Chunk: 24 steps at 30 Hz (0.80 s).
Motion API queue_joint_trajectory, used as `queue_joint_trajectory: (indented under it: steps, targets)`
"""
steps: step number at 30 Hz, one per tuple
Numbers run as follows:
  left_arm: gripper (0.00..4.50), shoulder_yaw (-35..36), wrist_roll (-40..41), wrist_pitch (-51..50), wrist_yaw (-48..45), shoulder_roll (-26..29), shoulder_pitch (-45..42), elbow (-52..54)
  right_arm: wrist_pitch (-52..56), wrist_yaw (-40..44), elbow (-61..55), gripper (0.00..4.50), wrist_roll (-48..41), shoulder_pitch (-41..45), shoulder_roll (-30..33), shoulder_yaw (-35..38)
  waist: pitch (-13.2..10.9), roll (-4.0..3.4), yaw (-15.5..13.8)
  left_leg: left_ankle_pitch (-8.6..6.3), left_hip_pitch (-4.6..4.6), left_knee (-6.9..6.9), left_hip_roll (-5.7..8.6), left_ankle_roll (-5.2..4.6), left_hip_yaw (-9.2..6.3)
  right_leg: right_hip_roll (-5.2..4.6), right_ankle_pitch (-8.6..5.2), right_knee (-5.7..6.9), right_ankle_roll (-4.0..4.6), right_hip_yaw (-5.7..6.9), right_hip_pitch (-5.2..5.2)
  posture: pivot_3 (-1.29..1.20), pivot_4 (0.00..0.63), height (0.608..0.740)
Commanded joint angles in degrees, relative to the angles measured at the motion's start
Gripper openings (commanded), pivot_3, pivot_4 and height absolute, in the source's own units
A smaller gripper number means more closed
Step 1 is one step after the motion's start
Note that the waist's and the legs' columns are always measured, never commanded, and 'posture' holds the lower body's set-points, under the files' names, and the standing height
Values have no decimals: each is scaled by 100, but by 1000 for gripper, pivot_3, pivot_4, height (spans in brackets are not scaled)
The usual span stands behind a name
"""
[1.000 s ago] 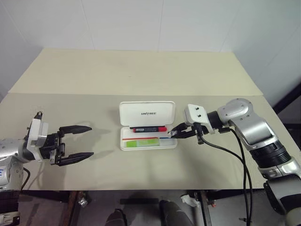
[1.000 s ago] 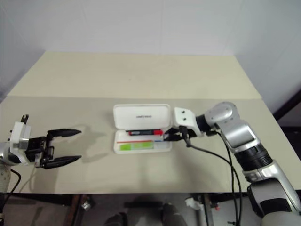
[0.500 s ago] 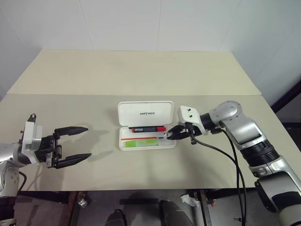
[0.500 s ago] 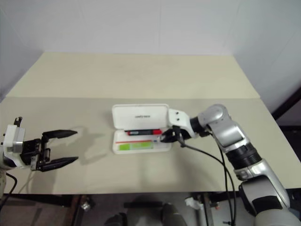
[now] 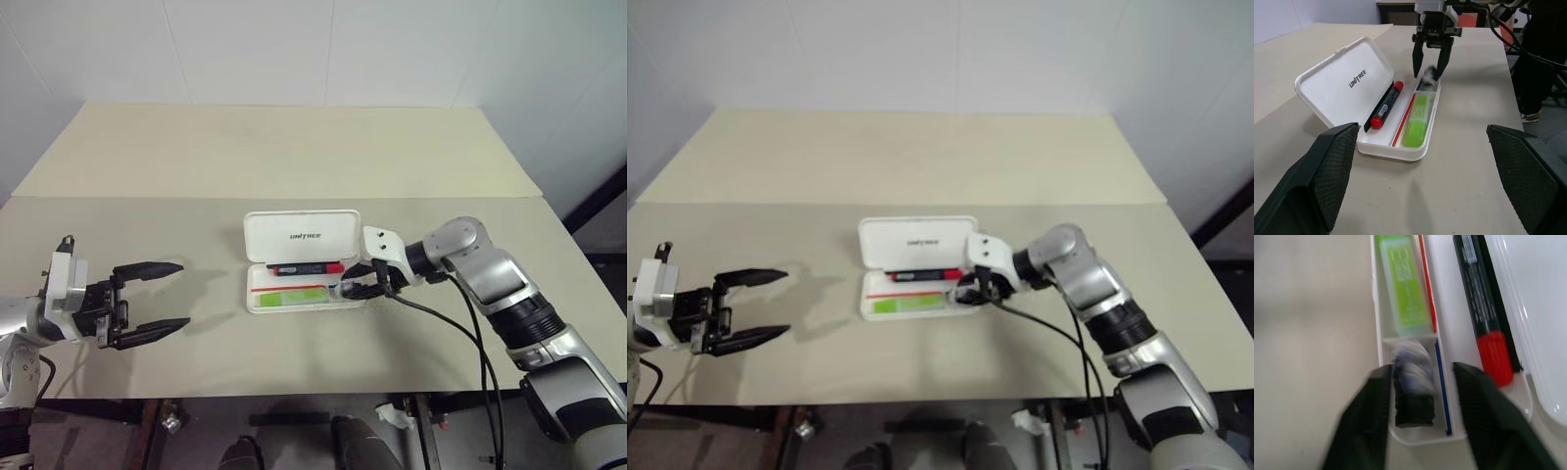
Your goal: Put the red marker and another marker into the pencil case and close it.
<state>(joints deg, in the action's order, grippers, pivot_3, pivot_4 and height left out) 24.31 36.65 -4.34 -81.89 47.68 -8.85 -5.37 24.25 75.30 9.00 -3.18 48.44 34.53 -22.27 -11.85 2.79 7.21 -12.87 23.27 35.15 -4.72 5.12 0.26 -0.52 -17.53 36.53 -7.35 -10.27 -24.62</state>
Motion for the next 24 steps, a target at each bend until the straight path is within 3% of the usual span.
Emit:
queue_joint_trajectory:
  steps: [1, 4, 8, 12, 20, 24]
  targets:
    - [4500, 149, 45, 77, 44, 74, -76, -7, 58, 64, -216, 3484, -66, 81, 65, 108, 0, 0, 16, 0, 0, 0, 0, 0, 0, 0, 0, 0, 0, 0, 0, 0, 150, 740]
    - [4500, 140, 41, 81, 68, 70, -90, -10, 143, 96, -344, 4476, -122, 122, 113, 182, 0, 0, 52, 0, 0, -1, 0, 0, -1, 0, 1, 0, -3, 0, 0, 0, 150, 740]
    - [4500, 43, -38, 97, 199, 29, -225, -49, 193, 119, -587, 4476, -422, 106, 182, 509, 0, 0, 68, 0, 0, 0, 0, 0, -1, 0, 4, 1, -9, 0, 0, 0, 150, 740]
    - [4500, -146, -254, 203, 355, -7, -608, -342, -56, -64, -741, 4476, -1440, -53, -111, 1585, 0, 1, 67, 0, 0, 0, 1, 0, -4, 1, 11, 3, -22, 1, 3, 0, 150, 740]
    - [4500, -876, -1290, 1095, 760, -155, -2401, -2225, -790, -29, -145, 4476, -1661, -514, 76, 2145, 4, 7, 0, 0, 1, 6, 4, 0, -12, 2, 24, 0, -51, 8, 11, 0, 150, 740]
    - [3581, -1217, -1879, 1545, 1142, -303, -3576, -3676, -936, -261, -143, 4500, -1655, -621, 43, 2210, 4, 7, 31, 1, 1, 5, 2, -1, -19, 10, 32, 18, -65, 11, 6, 0, 150, 740]
